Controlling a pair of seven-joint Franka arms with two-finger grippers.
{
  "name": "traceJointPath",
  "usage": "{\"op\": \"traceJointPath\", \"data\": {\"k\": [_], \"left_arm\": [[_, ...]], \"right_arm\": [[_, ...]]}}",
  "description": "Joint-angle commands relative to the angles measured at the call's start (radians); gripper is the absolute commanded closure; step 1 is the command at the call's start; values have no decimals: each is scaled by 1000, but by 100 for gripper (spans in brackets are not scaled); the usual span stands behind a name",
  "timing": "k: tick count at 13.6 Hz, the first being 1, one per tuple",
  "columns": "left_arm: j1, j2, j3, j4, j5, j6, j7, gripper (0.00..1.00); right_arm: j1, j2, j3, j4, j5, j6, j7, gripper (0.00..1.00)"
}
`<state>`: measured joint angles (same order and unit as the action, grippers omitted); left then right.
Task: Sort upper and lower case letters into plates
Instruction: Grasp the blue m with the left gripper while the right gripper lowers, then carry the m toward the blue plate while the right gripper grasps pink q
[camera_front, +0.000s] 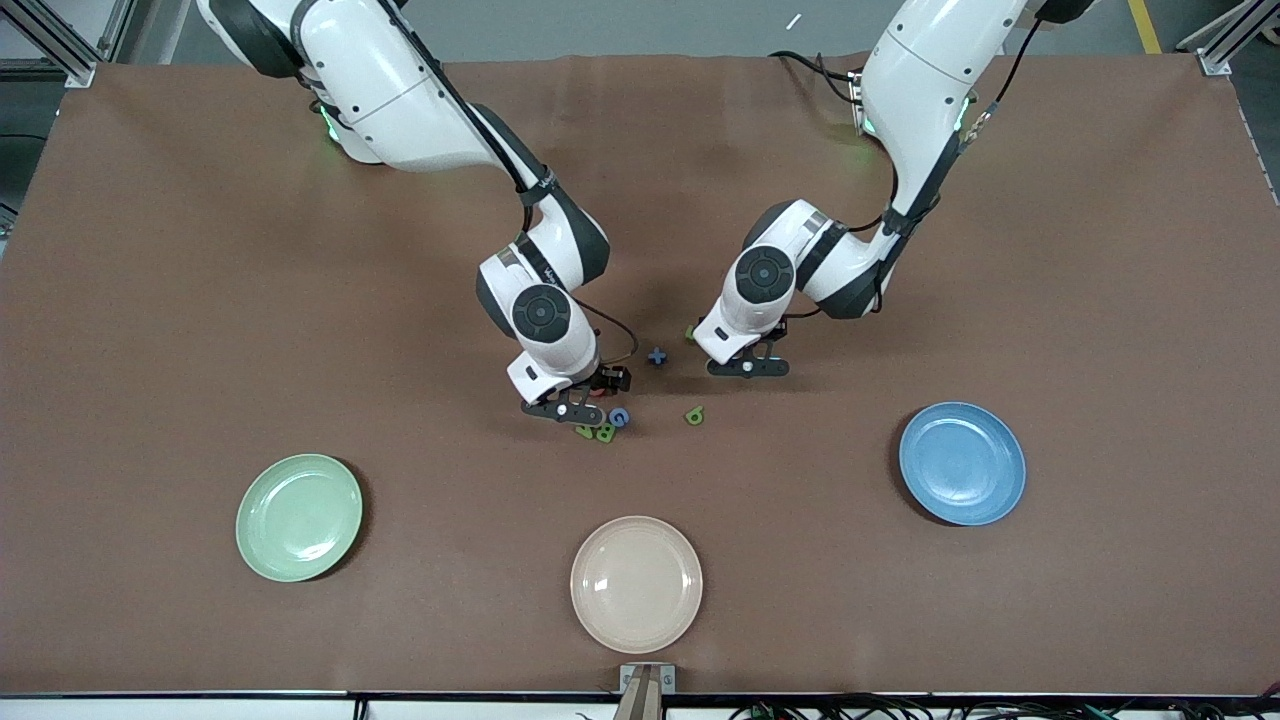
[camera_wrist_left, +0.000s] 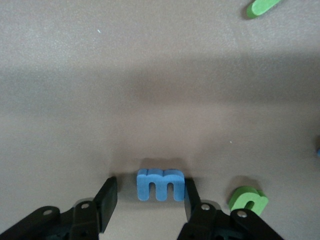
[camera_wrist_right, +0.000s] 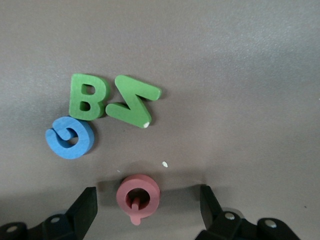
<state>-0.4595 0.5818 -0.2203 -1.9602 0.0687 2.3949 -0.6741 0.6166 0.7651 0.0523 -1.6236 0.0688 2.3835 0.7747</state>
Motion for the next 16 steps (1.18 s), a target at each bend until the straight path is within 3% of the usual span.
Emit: {"op": "traceJointPath", "data": {"k": [1, 4, 5, 8, 9, 10, 12, 14, 16], "left_arm": [[2, 18, -1, 20, 28, 12, -24, 44], [4, 20, -1, 20, 29, 12, -24, 53], [4, 18, -1, 21, 29, 12, -24, 60], [15, 3, 1, 21, 31, 6, -16, 93], [36, -19, 2, 21, 31, -5, -18, 98], [79, -55, 1, 20, 31, -37, -22, 99], [155, -117, 2, 21, 31, -115, -22, 100], [263, -149, 2, 17, 34, -118, -4, 100], [385, -148, 2, 21, 90, -120, 34, 100]], "right_arm": [[12, -3, -11, -13, -41, 13, 5, 21], [12, 0, -11, -13, -43, 11, 3, 44], [12, 0, -9, -13, -43, 10, 3, 51], [12, -1, -9, -12, -43, 5, 5, 70], [11, -1, -9, -12, -43, 5, 8, 76], [8, -1, -9, -10, -43, 2, 9, 86], [-6, -13, -14, -4, -43, -1, -3, 96], [-58, -35, -29, 14, -47, -29, -35, 99], [-157, -35, -34, 103, -49, -127, -206, 99]]}}
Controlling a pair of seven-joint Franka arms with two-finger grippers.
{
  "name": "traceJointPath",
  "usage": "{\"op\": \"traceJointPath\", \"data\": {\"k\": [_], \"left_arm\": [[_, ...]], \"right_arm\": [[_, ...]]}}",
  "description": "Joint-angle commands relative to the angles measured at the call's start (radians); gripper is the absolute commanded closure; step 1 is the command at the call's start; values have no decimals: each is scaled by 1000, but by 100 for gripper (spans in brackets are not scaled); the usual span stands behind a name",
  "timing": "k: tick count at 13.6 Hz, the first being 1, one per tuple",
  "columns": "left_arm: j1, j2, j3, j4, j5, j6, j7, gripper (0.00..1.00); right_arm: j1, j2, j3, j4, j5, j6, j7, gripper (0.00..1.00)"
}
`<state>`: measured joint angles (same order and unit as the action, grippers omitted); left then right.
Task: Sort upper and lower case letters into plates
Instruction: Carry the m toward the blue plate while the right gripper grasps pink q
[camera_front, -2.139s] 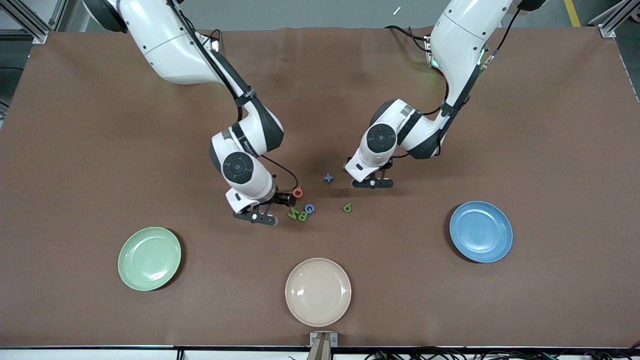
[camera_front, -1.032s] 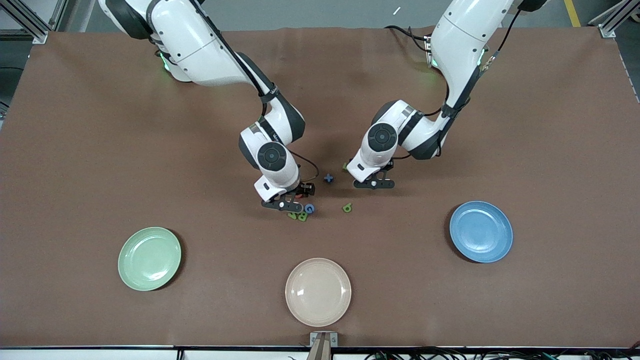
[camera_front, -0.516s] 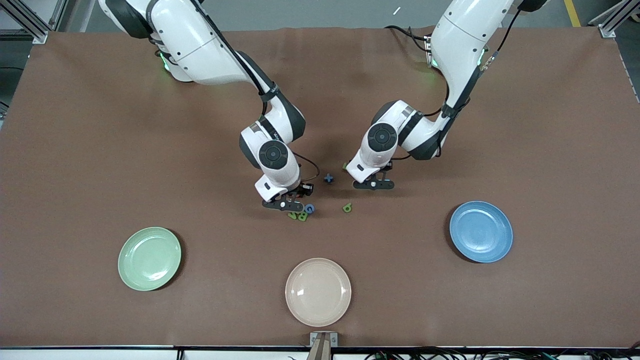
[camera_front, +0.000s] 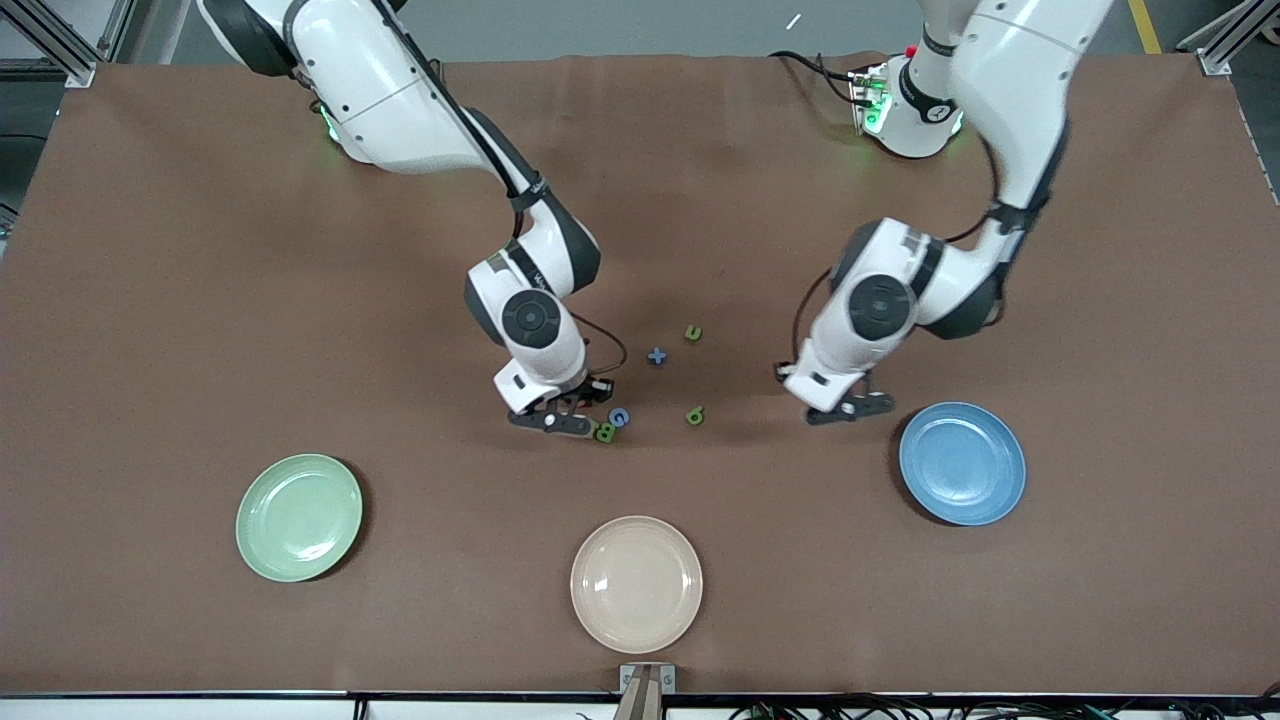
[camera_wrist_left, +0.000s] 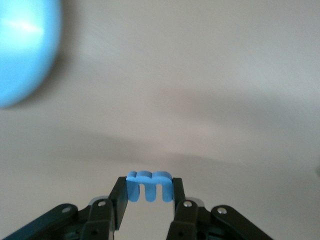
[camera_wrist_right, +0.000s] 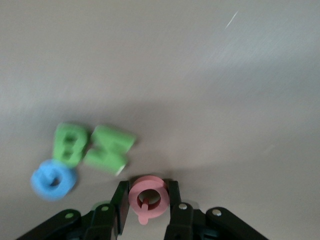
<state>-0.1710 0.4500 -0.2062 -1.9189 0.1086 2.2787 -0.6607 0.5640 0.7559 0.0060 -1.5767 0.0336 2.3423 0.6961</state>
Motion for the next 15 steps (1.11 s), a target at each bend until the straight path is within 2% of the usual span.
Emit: {"op": "traceJointPath", "data": {"k": [1, 3, 4, 5, 6, 8, 9, 10, 11, 15], "left_arm": [[161, -7, -13, -19, 84, -1, 60, 100], [241, 31, -15, 9, 102, 4, 146, 100], [266, 42, -15, 21, 102, 4, 173, 98], [289, 68, -15, 38, 100, 7, 193, 90], [306, 88, -15, 53, 100, 7, 196, 68], [318, 92, -16, 57, 97, 5, 196, 0], [312, 85, -21, 57, 97, -2, 193, 0], [298, 82, -27, 58, 86, -11, 176, 0], [285, 75, -57, 55, 85, -33, 158, 0], [256, 81, -234, 57, 86, -73, -96, 1]], "right_arm": [[-149, -26, 12, 91, -14, -125, -217, 99], [-245, -20, 9, 145, -30, -179, -424, 99], [-284, -15, 3, 158, -82, -178, -519, 100], [-329, -10, -3, 174, -154, -176, -602, 100], [-357, -7, -3, 188, -222, -175, -653, 100], [-403, -7, -3, 190, -370, -172, -728, 99], [-417, -6, -3, 188, -432, -170, -740, 97], [-432, 2, -3, 185, -455, -169, -739, 94], [-438, 8, -3, 182, -457, -161, -739, 85], [-438, 36, -3, 179, -451, -132, -728, 17]]}}
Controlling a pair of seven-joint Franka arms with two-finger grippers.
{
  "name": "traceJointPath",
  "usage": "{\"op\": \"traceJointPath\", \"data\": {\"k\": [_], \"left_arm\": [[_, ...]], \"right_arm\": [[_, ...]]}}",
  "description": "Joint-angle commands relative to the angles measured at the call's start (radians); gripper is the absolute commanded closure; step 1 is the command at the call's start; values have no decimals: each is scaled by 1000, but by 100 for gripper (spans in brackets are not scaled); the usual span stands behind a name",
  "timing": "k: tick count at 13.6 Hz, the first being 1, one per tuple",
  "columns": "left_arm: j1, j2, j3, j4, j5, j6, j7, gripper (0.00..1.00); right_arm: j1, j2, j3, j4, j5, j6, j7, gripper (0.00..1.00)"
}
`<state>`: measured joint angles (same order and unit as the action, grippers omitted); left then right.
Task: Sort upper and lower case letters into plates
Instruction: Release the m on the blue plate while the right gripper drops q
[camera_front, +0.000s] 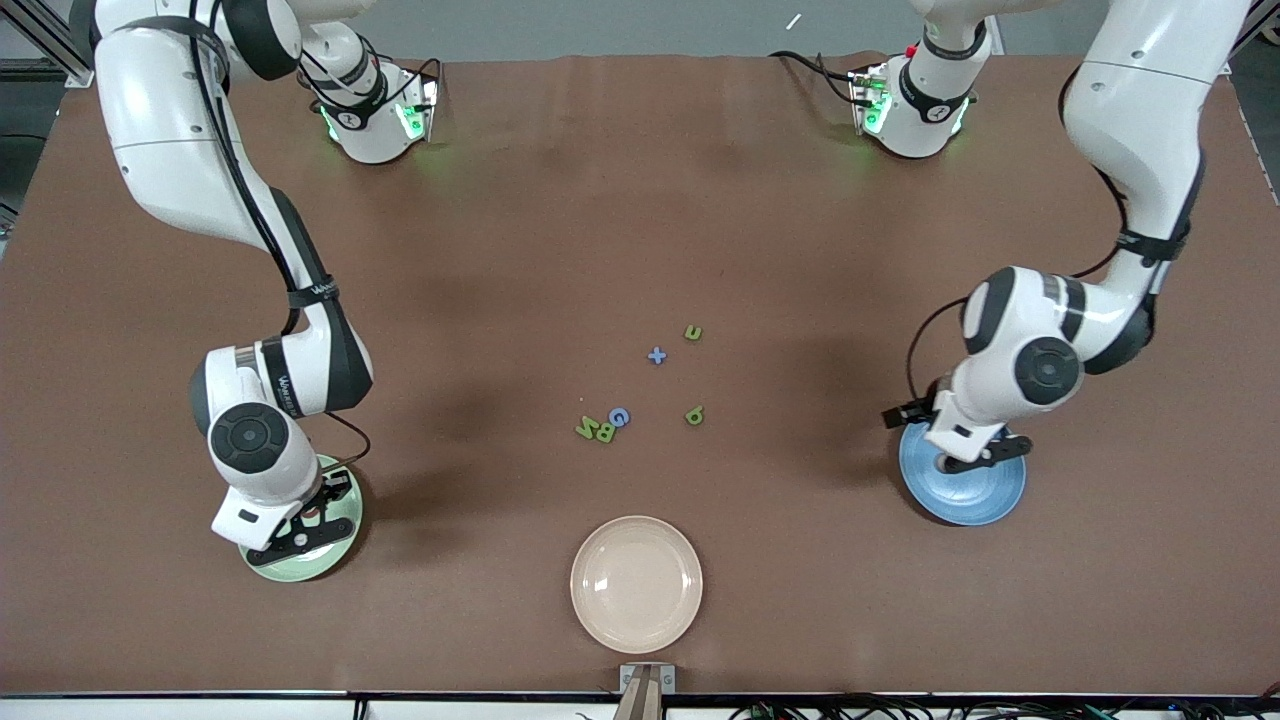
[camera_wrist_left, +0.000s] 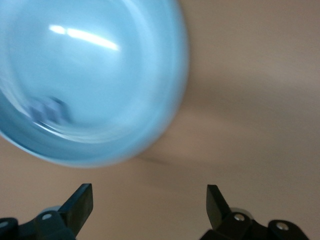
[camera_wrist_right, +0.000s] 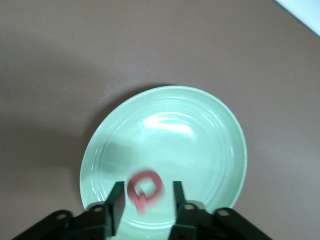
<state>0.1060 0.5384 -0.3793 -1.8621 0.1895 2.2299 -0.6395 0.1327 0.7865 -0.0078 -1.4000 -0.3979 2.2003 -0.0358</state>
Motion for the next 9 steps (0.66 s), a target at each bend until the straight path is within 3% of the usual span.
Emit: {"op": "traceJointPath", "data": {"k": [1, 3, 6, 9], "left_arm": [[-58, -5, -75, 0, 4, -21, -197, 3], [-159, 11, -76, 0, 4, -21, -395, 6], [-285, 32, -75, 0, 5, 49, -720, 7], [-379, 49, -70, -8, 19, 129, -1012, 8]], "right_arm": [[-8, 5, 12, 3, -16, 12, 7, 13], [11, 0, 23, 3, 23, 4, 16, 13], [60, -4, 37, 4, 241, -7, 124, 13], [120, -4, 40, -5, 344, -17, 352, 13]]}}
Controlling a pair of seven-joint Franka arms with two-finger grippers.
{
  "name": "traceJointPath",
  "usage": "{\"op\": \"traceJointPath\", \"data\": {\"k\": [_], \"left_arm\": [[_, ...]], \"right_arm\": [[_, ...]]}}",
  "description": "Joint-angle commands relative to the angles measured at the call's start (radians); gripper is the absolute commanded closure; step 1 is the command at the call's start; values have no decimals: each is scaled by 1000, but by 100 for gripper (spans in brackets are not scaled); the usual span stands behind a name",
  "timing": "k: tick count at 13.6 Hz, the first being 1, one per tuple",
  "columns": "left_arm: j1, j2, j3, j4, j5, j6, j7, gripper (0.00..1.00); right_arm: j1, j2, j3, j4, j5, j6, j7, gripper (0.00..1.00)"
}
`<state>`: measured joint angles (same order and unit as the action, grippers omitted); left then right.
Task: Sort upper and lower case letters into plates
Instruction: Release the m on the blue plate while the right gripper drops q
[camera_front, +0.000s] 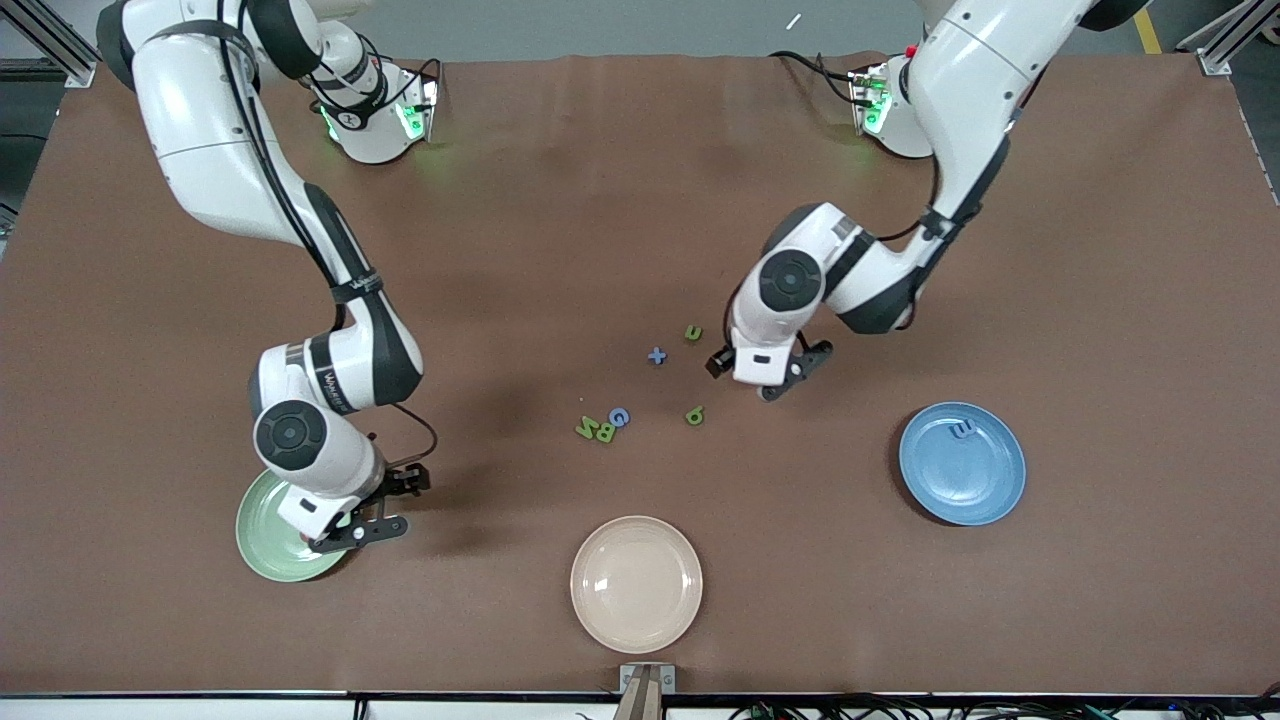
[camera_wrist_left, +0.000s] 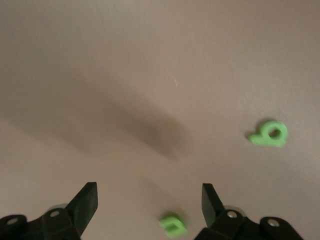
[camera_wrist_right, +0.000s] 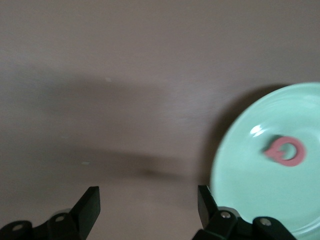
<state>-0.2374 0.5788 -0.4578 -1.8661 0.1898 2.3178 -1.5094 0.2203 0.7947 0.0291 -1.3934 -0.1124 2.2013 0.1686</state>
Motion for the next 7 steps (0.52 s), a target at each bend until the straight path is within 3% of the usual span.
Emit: {"op": "traceJointPath", "data": {"k": [1, 3, 7], "left_arm": [[-58, 19, 10, -2, 20, 49, -190, 10], [-85, 39, 11, -2, 19, 83, -250, 16], [-114, 79, 22, 4, 22, 118, -356, 28]], "right_arm": [[68, -12, 3, -10, 62, -17, 248, 13], [152, -11, 2, -7, 54, -9, 472, 13], [209, 1, 5, -6, 71, 44, 740, 13]]}}
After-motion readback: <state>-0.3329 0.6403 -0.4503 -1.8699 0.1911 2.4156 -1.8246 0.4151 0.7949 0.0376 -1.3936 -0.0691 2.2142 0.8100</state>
